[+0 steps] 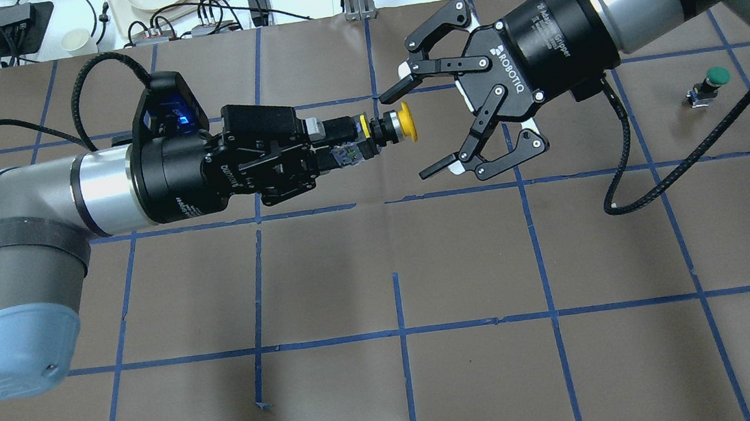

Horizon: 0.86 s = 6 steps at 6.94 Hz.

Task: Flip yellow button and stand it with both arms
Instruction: 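Close the right gripper around the yellow cap of the button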

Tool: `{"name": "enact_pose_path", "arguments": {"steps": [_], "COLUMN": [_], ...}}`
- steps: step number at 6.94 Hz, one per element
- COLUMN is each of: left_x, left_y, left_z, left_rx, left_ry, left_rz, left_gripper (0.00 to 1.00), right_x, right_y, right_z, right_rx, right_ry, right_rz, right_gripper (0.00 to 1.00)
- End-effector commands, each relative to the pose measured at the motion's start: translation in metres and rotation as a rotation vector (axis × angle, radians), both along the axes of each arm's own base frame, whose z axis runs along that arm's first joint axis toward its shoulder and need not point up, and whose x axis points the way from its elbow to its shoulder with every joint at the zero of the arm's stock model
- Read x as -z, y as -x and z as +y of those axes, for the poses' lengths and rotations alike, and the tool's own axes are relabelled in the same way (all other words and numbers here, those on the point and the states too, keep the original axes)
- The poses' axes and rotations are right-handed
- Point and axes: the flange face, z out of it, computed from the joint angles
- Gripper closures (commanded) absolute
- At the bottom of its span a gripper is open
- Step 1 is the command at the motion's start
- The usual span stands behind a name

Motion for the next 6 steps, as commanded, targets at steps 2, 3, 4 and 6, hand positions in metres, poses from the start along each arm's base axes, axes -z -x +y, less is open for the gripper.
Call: {"name": "enact_pose_path", "arguments": {"steps": [2,3,4,6], "left_x": [0.0011,0.0019,0.002,0.0024], "left_y": [-0.0001,-0.0002,-0.0002,-0.0002], "left_z": [-0.0007,-0.0011,-0.0012,-0.0011], "left_rx": [0.0,0.001,0.001,0.001], "left_ry": [-0.003,-0.005,-0.013,-0.035], "left_rz": [-0.003,-0.006,-0.011,-0.013], "left_gripper": [0.98,0.98,0.56,0.0], "right_x": [-0.0013,-0.0013,-0.0014,-0.0024], "right_y": [0.0003,0.0003,0.0003,0.0029], "right_z": [-0.0003,-0.0003,-0.0005,-0.0026], "right_rx": [0.001,0.001,0.001,0.008], "right_ry": [0.003,0.003,0.004,0.007], "right_rz": [0.0,0.0,0.0,0.001], "right_gripper": [0.73,0.75,0.75,0.75]}}
